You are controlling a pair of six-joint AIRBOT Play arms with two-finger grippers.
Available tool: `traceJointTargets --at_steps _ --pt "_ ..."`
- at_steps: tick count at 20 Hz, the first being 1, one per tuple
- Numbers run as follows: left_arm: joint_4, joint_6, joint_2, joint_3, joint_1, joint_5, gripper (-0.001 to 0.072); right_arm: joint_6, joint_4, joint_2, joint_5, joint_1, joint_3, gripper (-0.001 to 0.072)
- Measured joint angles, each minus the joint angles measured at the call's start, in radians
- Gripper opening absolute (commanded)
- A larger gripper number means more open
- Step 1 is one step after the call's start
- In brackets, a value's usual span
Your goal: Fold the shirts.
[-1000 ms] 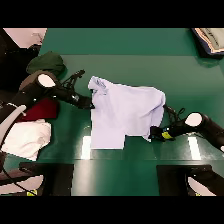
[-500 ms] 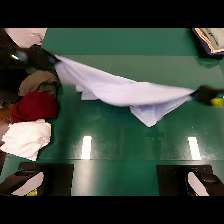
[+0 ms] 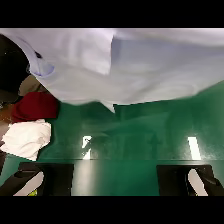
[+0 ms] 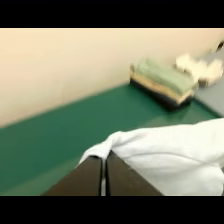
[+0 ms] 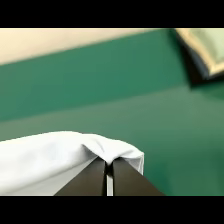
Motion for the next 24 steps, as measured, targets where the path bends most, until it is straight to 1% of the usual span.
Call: traceJointTargets --at_steps 4,7,10,12,15,18,19,22,24 --pt "-0.055 -0.045 0.072 0.072 0.0 0.019 0.002 -0.02 -0.005 -0.014 0.057 -0.055 0.191 0.0015" --pt "-0.064 -0.069 0.107 0.069 0.0 0.027 0.002 -0.027 0.0 -0.089 0.182 -0.087 0.339 0.0014" --pt "-0.001 -0.106 0.104 -0.072 0.0 0.015 0.002 -0.017 0.037 -0.201 0.312 -0.074 0.397 0.0015" --pt "0.037 -0.123 0.068 -0.215 0.0 -0.002 0.0021 0.001 0.051 -0.287 0.37 -0.029 0.354 0.0014" --pt "0.063 -0.131 -0.056 -0.415 0.0 -0.034 0.0021 0.021 0.057 -0.442 0.439 0.049 0.236 0.0014" --pt "0.068 -0.119 -0.239 -0.518 -0.002 -0.039 0.0021 0.031 0.063 -0.613 0.459 0.114 0.136 0.0015" --pt "0.065 -0.106 -0.305 -0.536 -0.002 -0.022 0.0021 0.03 0.064 -0.672 0.454 0.133 0.116 0.0015" --pt "0.024 -0.043 -0.477 -0.564 -0.002 0.075 0.0021 0.021 0.066 -0.835 0.36 0.166 0.095 0.0014" --pt "-0.031 0.017 -0.558 -0.57 -0.002 0.169 0.0021 0.011 0.066 -0.925 0.272 0.176 0.119 0.0014"
